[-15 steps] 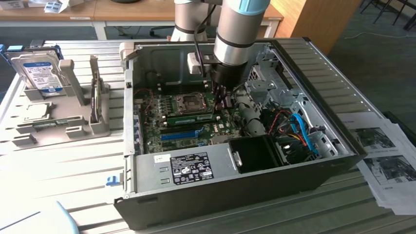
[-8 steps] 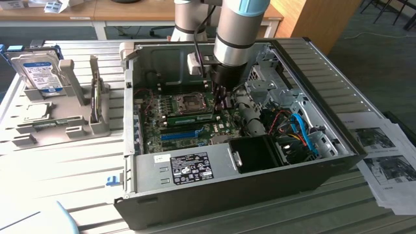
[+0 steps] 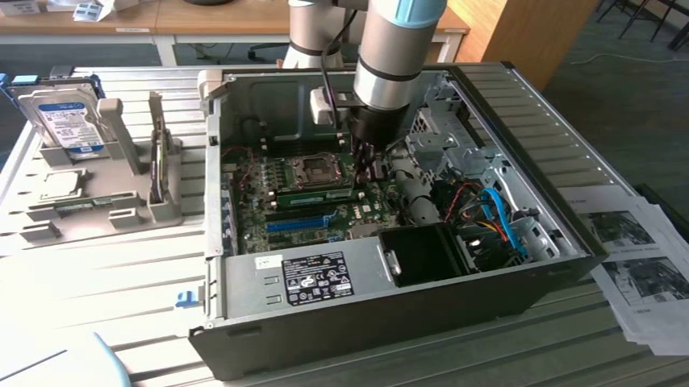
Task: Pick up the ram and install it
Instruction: 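Press down the ram until it locks into place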
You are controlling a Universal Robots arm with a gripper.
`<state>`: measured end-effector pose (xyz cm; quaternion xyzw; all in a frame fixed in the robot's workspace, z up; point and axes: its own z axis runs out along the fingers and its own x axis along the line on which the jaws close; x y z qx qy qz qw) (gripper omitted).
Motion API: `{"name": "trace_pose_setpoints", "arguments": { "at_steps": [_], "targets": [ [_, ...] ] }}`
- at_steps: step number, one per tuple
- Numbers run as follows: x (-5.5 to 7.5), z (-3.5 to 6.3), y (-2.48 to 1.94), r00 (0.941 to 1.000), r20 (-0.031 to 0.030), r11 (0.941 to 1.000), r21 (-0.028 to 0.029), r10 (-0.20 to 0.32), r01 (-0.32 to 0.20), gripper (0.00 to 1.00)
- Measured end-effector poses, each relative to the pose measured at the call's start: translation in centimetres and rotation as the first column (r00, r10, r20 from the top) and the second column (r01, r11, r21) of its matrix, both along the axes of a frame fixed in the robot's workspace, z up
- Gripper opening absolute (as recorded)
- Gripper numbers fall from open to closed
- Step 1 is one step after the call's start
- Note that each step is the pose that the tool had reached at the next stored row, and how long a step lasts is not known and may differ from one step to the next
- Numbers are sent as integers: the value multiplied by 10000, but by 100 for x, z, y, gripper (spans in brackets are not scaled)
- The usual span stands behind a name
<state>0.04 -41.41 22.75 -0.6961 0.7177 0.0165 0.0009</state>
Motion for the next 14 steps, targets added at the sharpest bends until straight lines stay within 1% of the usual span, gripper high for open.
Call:
{"name": "trace_pose_setpoints", "arguments": {
  "at_steps": [14],
  "targets": [
    [0, -24, 0, 10000, 0, 10000, -2, 0, 0, 9]
  ]
}}
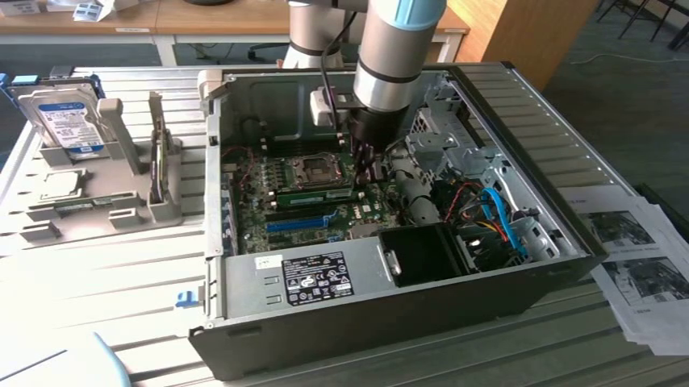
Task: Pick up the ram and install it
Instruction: 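Press down the ram until it locks into place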
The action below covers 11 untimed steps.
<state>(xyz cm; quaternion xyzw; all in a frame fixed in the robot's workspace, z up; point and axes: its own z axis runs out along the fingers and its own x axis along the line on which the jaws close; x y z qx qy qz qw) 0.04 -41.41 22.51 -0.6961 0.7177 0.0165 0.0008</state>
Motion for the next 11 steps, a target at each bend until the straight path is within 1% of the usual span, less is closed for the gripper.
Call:
{"name": "trace_pose_setpoints", "arguments": {
  "at_steps": [11],
  "targets": [
    [0, -8, 0, 10000, 1, 10000, 1, 0, 0, 9]
  ]
}}
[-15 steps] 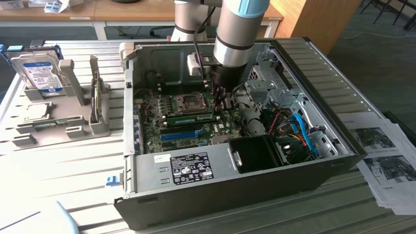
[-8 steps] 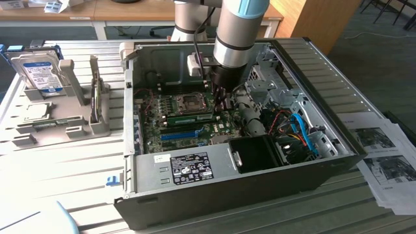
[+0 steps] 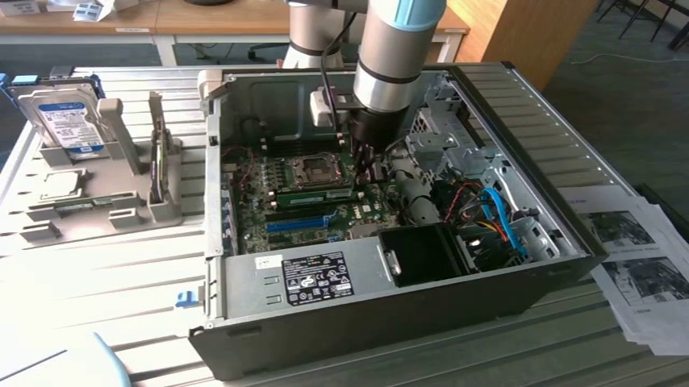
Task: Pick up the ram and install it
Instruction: 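Press down the ram until it locks into place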
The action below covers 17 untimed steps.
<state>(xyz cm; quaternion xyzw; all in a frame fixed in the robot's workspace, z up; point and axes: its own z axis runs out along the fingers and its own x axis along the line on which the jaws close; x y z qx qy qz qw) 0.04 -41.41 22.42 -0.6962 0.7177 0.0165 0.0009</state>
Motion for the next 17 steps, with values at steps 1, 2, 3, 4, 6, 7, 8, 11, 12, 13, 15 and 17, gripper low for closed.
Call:
{"name": "trace_pose_setpoints", "arguments": {
  "at_steps": [1, 2, 3, 4, 6, 7, 8, 11, 12, 13, 15, 17],
  "targets": [
    [0, -2, 0, 10000, 0, 10000, 0, 0, 0, 9],
    [0, -3, 0, 10000, -1, 10000, -2, 0, 0, 9],
    [0, -3, 0, 10000, -1, 10000, -1, -1, 1, 9],
    [0, -5, 0, 10000, 0, 10000, 0, -1, 1, 9],
    [0, -9, 0, 10000, 0, 10000, 0, 0, 0, 9],
    [0, -10, 0, 10000, 0, 10000, -1, 0, 0, 9],
    [0, -10, 0, 10000, -1, 10000, -1, 0, 0, 9],
    [0, -11, 0, 10000, 0, 10000, 1, 0, 0, 9],
    [0, -11, 0, 10000, 0, 10000, 1, -1, 1, 9],
    [0, -12, 0, 10000, 0, 10000, 1, -1, 1, 9],
    [0, -16, 0, 10000, 0, 10000, 0, -1, 1, 9],
    [0, -17, 0, 10000, 0, 10000, -1, 0, 0, 9]
  ]
}}
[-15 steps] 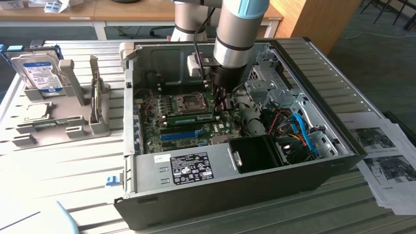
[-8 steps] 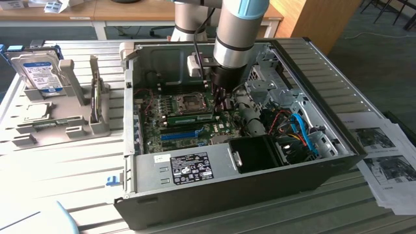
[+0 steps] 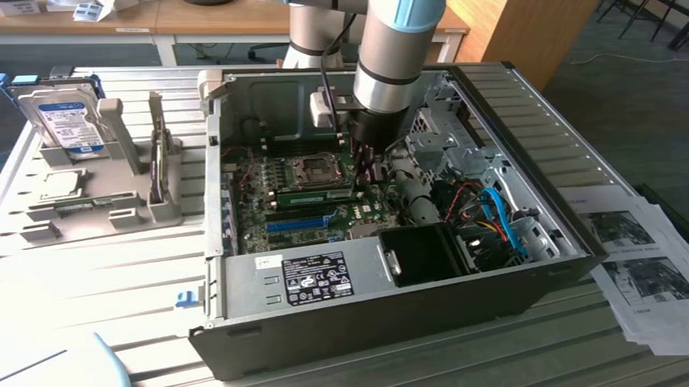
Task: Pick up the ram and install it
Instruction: 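Press down the ram until it locks into place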
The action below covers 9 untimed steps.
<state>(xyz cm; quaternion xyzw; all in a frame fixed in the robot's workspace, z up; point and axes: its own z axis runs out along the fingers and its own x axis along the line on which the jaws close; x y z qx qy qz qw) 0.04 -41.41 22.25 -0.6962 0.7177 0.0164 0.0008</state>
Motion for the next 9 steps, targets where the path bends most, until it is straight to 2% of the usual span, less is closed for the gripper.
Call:
{"name": "trace_pose_setpoints", "arguments": {
  "at_steps": [9],
  "targets": [
    [0, -2, 1, 10000, 1, 10000, 6, -1, 1, 9]
  ]
}}
